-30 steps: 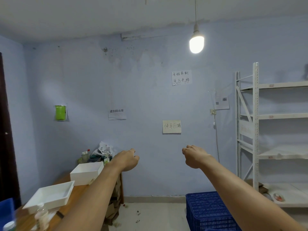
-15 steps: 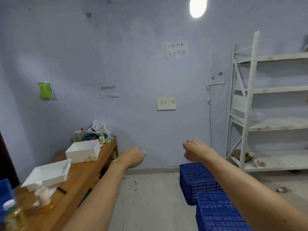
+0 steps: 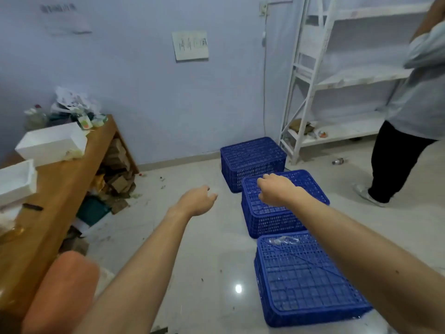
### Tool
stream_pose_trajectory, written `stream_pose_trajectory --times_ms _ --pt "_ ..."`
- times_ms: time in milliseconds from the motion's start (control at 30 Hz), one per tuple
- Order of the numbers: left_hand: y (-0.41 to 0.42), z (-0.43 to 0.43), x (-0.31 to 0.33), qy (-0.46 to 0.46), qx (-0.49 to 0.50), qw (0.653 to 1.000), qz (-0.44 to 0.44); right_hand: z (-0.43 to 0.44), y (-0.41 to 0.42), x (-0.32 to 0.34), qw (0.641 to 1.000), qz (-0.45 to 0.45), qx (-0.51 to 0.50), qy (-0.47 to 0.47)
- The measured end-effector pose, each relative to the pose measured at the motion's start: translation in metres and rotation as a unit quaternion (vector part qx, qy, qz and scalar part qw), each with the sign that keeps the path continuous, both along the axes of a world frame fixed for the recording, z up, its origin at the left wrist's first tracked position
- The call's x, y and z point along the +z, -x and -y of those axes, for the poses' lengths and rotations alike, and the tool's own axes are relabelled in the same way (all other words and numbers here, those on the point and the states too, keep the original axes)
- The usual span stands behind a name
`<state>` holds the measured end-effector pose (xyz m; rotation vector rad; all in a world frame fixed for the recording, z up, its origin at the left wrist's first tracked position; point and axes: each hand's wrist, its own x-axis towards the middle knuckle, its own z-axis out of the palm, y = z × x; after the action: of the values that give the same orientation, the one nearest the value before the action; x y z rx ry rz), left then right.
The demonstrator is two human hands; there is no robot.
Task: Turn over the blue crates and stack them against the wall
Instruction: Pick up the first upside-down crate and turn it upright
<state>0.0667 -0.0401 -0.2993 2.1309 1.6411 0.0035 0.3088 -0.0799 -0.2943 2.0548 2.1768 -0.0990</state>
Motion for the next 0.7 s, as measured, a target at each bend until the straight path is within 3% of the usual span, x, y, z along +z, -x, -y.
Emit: stream_pose_trajectory --times_ms 467,700 --pt "-0.241 0.082 -0.209 0.204 -0.071 0.973 -0.077 0.134 -0.236 -0.245 0.955 -0.104 -0.134 0.245" --pt "-0.342 0.087 -0.256 0.236 -0.121 0.956 -0.123 0.159 -0.309 -0.302 0.924 -0.160 -0.185 0.294"
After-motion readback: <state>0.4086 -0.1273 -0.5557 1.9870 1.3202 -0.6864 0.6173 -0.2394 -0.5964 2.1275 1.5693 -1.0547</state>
